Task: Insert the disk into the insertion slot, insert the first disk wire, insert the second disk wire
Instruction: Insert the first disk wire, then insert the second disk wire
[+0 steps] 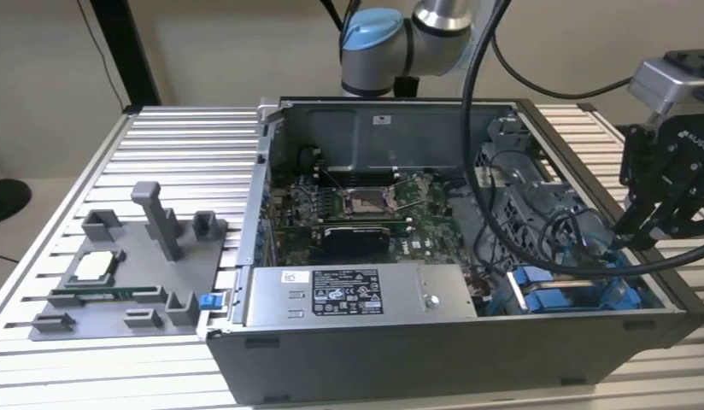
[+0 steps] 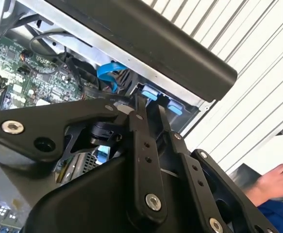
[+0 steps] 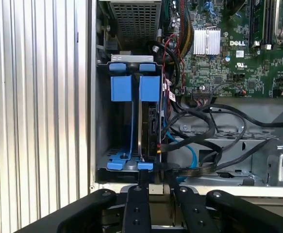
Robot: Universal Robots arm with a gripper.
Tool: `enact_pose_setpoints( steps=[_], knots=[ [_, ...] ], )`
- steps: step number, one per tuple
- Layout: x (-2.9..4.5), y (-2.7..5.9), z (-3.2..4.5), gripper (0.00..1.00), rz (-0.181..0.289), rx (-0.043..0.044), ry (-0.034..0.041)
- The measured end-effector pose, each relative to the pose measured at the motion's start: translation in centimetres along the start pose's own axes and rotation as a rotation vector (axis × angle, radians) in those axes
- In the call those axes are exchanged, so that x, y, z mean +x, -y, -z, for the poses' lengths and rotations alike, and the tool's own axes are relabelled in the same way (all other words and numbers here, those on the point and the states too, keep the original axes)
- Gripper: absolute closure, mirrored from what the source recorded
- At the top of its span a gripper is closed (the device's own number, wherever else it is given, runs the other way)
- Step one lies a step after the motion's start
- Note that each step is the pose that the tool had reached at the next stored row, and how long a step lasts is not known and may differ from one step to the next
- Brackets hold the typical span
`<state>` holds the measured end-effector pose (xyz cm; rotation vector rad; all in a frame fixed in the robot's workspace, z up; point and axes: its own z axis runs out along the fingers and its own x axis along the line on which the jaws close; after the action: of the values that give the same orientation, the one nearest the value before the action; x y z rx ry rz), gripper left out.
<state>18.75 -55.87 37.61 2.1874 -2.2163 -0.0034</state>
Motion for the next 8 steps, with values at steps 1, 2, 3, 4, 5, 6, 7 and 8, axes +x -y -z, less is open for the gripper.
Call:
enact_pose_setpoints(
  steps=[1, 2, 3, 4, 5, 6, 7, 8],
  knots=[
    [0.0, 0.04, 0.0, 0.0, 0.0, -0.0004, -0.0001],
    [0.01, 0.14, 0.0, 0.0, 0.0, -0.0012, 0.0],
    [0.01, 0.31, 0.0, 0.0, 0.0, -0.0035, 0.0002],
    [0.06, 0.57, 0.01, 0.0, 0.0, -0.0079, 0.0005],
    [0.17, 0.79, 0.0, 0.0, 0.0, -0.0142, 0.0015],
    [0.3, 0.97, -0.02, 0.0, 0.0, -0.0207, 0.0026],
    [0.45, 1.13, -0.04, 0.0, 0.001, -0.0268, 0.0038],
    [0.61, 1.28, -0.06, 0.0, 0.001, -0.0332, 0.0051]
  ],
)
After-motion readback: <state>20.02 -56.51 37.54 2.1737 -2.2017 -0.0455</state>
